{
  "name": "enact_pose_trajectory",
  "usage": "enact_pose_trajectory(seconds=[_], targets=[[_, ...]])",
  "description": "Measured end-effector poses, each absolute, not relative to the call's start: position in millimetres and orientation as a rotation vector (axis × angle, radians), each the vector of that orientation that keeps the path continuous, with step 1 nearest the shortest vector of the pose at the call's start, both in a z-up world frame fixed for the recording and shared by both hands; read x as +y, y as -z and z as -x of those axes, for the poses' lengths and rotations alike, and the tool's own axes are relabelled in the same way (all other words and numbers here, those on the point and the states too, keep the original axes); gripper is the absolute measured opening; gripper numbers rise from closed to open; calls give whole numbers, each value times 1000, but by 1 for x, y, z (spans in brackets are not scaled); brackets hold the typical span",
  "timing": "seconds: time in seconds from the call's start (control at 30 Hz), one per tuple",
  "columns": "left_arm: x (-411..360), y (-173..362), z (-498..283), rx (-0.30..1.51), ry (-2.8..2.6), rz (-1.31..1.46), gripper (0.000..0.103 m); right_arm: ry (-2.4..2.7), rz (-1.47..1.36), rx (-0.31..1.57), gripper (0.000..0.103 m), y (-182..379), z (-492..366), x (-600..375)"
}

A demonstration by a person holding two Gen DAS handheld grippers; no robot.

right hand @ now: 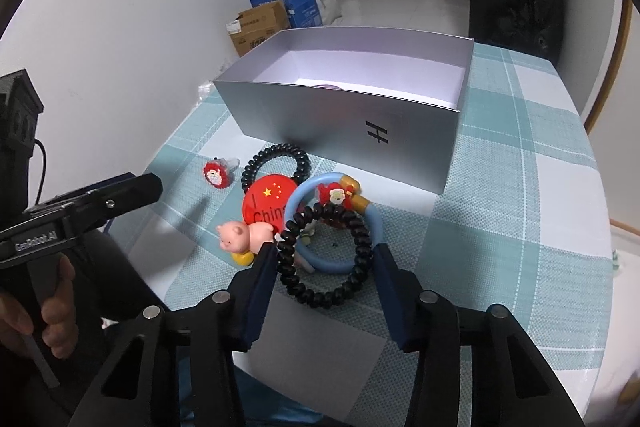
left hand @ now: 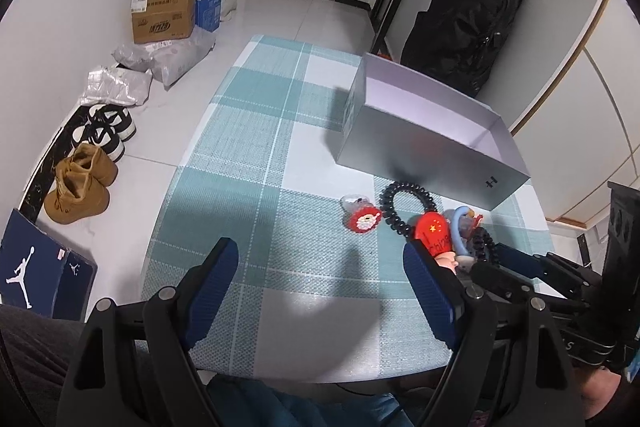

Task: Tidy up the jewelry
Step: 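Lower the right tool onto the black bead bracelet and grasp it, then lift the bracelet with the right tool while the left tool grasps the red pacifier charm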

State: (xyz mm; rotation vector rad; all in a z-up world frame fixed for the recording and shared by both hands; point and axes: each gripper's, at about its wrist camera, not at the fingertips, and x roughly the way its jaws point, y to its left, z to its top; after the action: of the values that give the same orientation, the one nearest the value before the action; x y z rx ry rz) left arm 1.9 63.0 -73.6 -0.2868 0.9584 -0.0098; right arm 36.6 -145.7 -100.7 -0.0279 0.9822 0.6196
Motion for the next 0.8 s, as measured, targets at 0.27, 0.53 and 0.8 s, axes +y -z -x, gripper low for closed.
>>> enact_pose_trajectory(seconds=[0.27,0.53,0.8], targets=[[67,79,-6,981,6,313,81,-640,-23,947,44,89,-33,-154],[64,81,-19,988,19,298,81,-661,-79,929,41,80,-33,-163],[56,87,-33,1005,37,302,75,-669,-136,907,41,75,-36,-173]])
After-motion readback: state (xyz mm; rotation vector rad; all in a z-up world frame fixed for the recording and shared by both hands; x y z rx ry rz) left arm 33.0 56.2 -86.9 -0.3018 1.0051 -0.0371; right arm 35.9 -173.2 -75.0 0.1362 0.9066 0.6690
